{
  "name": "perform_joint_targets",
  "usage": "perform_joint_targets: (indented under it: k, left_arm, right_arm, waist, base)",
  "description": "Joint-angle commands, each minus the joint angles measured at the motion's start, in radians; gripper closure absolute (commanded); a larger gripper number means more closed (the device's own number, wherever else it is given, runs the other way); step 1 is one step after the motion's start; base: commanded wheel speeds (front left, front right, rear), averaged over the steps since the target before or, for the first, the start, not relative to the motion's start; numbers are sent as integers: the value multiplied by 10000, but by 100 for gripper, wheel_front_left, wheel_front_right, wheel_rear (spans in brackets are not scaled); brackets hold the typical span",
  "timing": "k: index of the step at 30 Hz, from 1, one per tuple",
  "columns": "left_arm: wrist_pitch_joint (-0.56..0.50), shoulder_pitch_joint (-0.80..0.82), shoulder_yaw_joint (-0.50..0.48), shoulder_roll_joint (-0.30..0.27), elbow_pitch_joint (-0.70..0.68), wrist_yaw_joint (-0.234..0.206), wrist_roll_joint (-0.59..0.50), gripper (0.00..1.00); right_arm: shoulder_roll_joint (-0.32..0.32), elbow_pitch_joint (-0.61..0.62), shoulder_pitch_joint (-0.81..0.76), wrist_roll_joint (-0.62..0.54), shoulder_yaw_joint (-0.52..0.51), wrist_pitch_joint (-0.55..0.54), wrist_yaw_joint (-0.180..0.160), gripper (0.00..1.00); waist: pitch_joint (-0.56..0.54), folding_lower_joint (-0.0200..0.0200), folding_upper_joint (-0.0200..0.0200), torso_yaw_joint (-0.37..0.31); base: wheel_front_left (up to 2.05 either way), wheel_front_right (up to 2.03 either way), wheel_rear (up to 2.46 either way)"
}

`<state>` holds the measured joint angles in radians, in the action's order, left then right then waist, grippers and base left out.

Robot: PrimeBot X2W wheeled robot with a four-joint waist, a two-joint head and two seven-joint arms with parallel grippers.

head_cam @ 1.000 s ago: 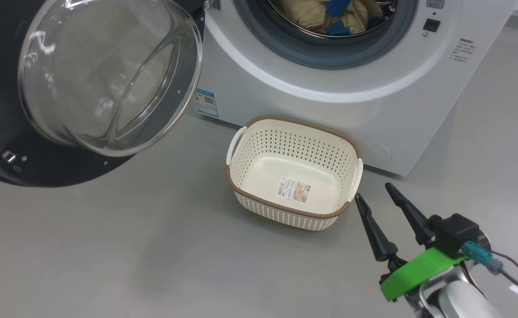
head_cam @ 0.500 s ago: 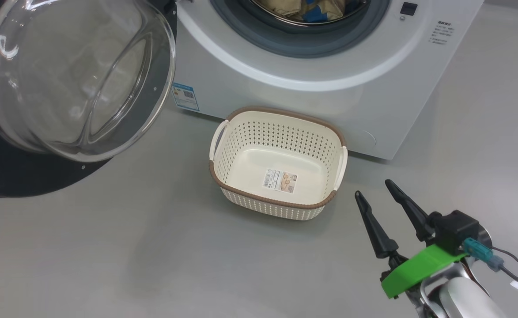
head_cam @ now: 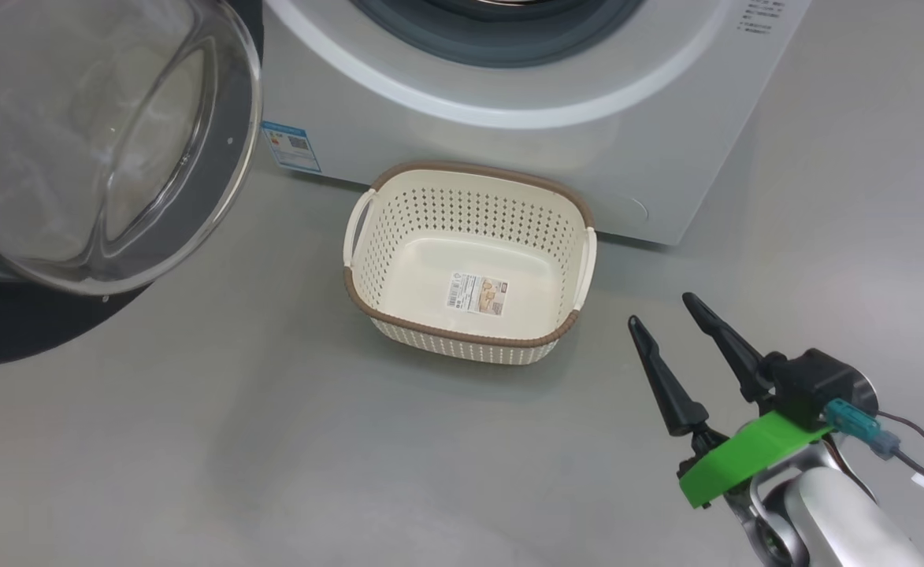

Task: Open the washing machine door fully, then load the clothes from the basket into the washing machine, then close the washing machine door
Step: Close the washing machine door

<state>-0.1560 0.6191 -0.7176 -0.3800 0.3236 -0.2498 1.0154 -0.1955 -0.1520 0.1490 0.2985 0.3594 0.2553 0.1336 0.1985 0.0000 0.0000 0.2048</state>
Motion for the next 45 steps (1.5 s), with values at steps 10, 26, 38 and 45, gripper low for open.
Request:
perform_joint_targets:
  k: [10,26,38,45]
  left_arm:
    - [-496,324,-220,-652,-157,-1500,335,100]
    - [-443,580,-376,-640,559,-1461,573,100]
    - [-724,538,-303,-576,734,-1665,663,100]
    - [-1981,45,262,-368,211,-2076,770,100]
  right_arm:
    - [-336,320,480,84,152,65,-29,0]
    - [-575,376,657,76,210,65,-29,0]
    - [-789,369,717,89,318,65,-29,0]
    - [-765,305,640,75,335,65,-29,0]
  waist:
    - [486,0,0,-531]
    - [852,0,0,-758]
    - [1010,0,0,-928]
    - [876,0,0,-883]
  base:
    - [0,0,0]
    - [0,0,0]
    - [0,0,0]
    - [0,0,0]
